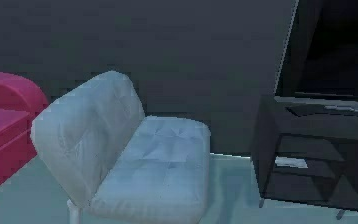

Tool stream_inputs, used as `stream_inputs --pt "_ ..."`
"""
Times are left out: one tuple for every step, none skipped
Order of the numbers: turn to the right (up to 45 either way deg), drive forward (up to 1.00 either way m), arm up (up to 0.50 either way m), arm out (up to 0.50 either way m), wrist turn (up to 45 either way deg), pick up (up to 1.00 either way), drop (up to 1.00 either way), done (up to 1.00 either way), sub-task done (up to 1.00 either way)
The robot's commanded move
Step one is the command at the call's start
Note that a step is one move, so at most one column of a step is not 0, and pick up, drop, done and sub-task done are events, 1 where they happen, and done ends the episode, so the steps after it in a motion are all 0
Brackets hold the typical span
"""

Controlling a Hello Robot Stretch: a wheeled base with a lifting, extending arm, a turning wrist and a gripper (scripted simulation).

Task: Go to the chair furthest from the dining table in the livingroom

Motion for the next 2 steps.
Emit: stream_inputs --pt "-9.0 0.00 0.00 0.00 0.0 0.00 0.00 0.00 0.00" --pt "0.0 0.00 0.00 0.00 0.0 0.00 0.00 1.00 0.00"
